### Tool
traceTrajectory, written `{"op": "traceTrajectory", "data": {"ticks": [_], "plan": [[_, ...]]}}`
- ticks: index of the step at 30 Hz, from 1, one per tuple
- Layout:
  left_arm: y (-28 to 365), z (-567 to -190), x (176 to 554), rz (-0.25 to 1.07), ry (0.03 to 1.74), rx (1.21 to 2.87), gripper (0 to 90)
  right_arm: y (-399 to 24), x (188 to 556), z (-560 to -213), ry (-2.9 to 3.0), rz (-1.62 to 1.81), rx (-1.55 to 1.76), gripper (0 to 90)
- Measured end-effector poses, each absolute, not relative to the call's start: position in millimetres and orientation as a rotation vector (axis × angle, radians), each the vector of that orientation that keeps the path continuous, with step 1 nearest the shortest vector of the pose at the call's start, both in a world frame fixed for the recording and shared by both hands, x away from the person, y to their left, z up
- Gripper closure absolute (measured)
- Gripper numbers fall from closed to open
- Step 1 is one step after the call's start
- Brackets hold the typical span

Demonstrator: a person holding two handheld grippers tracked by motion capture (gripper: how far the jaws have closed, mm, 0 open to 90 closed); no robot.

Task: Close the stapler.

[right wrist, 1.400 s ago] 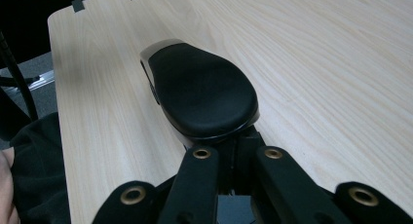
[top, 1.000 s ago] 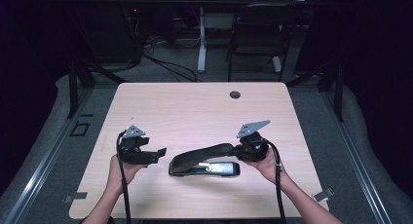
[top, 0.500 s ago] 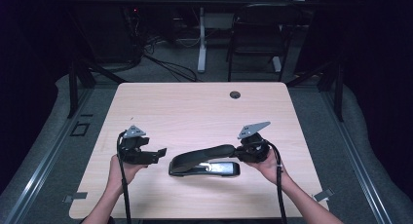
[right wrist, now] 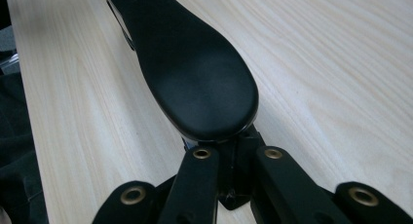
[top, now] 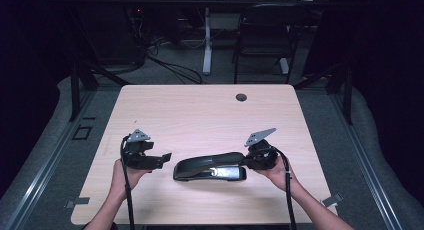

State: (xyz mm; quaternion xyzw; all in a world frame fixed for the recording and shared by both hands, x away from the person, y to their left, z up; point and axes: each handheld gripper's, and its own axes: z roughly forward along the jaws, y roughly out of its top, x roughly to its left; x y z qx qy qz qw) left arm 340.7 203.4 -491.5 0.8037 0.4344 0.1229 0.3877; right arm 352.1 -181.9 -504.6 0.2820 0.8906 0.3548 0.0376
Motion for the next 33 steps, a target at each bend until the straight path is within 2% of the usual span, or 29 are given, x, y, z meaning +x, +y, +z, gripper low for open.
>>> {"op": "traceTrajectory", "data": {"ticks": [16,21,25,29,33], "plan": [[203.7,-491.9,340.6,0.31,1.104,2.052,17.5,-189.0,360.1,-519.0,2.785,0.976,0.937,90.0],[204.3,-491.7,340.8,0.313,1.106,2.051,17.4,-200.1,361.6,-509.9,2.678,0.909,1.018,90.0],[204.5,-492.2,341.6,0.318,1.108,2.049,16.8,-211.3,356.7,-488.2,2.576,1.071,1.039,90.0],[204.8,-493.1,342.3,0.314,1.115,2.053,16.4,-200.7,343.8,-475.5,2.603,1.176,0.905,89.6],[205.2,-493.1,342.2,0.318,1.115,2.052,16.3,-188.2,339.0,-479.1,2.645,1.147,0.85,90.0]]}}
